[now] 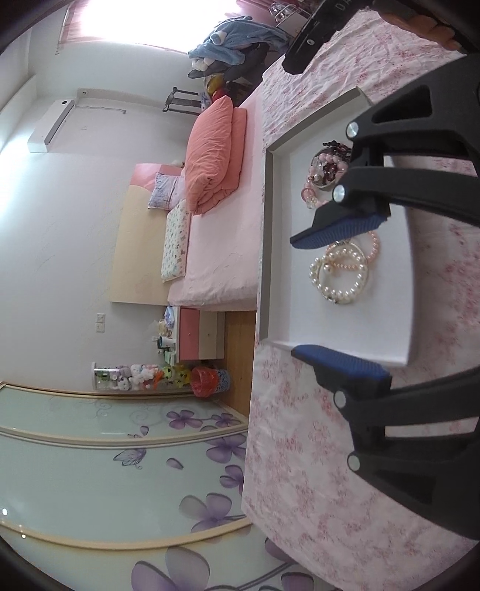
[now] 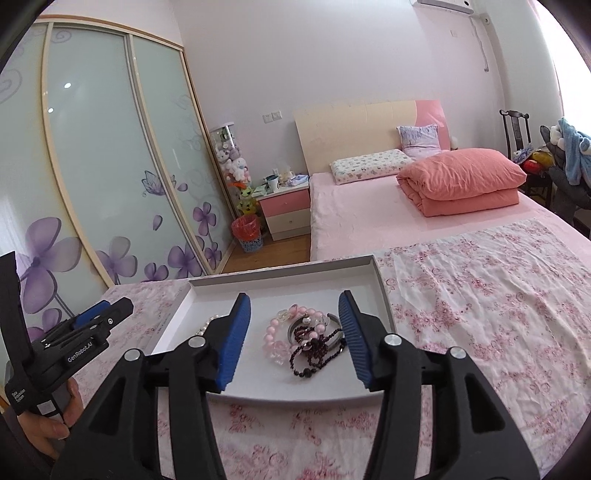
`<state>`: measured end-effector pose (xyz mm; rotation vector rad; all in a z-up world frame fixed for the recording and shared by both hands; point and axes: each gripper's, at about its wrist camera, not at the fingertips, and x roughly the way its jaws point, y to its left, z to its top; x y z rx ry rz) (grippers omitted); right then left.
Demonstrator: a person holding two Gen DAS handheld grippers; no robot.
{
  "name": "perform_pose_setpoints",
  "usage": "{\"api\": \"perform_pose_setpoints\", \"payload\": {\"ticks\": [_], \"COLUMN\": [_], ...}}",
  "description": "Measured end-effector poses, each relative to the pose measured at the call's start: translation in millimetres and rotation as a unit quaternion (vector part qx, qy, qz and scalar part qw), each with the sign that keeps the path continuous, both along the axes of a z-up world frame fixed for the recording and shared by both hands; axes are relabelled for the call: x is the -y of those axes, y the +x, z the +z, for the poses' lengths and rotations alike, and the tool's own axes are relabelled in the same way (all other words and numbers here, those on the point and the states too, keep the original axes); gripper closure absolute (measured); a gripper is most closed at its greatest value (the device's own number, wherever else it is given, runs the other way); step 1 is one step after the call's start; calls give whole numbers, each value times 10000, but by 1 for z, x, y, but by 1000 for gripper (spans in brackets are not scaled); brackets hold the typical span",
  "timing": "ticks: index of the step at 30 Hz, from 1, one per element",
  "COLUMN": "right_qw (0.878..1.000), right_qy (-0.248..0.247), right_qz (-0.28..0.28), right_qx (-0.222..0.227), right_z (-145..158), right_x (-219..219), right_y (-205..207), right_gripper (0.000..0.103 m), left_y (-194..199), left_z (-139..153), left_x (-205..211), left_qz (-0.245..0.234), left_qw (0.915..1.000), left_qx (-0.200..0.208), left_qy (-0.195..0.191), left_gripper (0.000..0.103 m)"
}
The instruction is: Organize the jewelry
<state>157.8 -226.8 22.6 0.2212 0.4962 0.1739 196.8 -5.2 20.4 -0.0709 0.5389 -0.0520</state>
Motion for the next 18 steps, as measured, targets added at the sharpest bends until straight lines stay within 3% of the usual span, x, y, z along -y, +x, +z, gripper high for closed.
{"api": "perform_pose_setpoints", "payload": {"ticks": [6, 12, 13, 18], "right_qw": [9998, 9989, 9986, 9964], "right_qy": [-200, -402, -451, -693], "right_qz": [8, -72, -64, -160], "right_qx": [80, 231, 276, 451], "right_z": [6, 6, 6, 6], "right_x": [-8, -19, -21, -28], "right_y": [-33, -68, -74, -96], "right_gripper": [36, 6, 2, 2], "left_y": [-48, -92, -97, -127], "left_z": [9, 12, 12, 8], "left_x": [-11, -16, -17, -26], "left_qz": [40, 102, 108, 222], "left_qw": [9997, 9988, 9986, 9982], "left_qx": [229, 462, 486, 555], "left_qy": [98, 138, 151, 96], "left_gripper": [32, 4, 4, 4]}}
